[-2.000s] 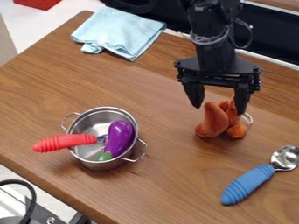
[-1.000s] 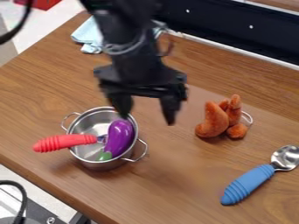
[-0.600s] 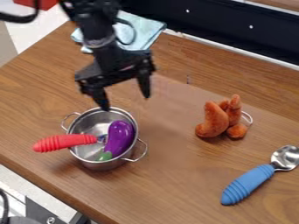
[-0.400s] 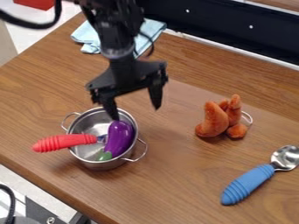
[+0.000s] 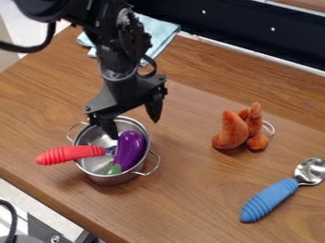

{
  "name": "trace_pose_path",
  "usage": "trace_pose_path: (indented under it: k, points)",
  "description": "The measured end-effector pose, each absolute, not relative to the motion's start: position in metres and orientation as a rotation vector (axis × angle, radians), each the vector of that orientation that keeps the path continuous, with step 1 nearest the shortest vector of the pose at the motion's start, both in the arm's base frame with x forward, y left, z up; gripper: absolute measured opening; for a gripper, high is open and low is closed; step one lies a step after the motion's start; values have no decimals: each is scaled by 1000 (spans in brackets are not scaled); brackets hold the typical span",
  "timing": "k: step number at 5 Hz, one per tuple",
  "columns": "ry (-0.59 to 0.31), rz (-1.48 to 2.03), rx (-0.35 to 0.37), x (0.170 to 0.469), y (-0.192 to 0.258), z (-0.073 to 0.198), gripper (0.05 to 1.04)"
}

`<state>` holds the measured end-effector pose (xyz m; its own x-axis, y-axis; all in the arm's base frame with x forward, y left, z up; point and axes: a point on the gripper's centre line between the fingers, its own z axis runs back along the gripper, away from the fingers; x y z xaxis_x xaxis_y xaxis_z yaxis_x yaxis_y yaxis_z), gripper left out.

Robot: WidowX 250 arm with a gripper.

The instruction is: Moved the cooking pot to the top side of the table

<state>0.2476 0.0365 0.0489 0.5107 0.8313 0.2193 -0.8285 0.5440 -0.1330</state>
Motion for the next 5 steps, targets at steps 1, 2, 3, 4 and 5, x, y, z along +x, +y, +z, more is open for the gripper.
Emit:
trace_pose_path:
  k: [1,2,3,4,5]
  points:
    - [-294,993,-9,252,39,49,995]
    - [-310,1051,5,262,48,48,995]
    - [-316,1129,40,265,54,38,995]
    - [-297,1186,85,274,61,27,995]
    - [-305,1197,95,274,62,25,995]
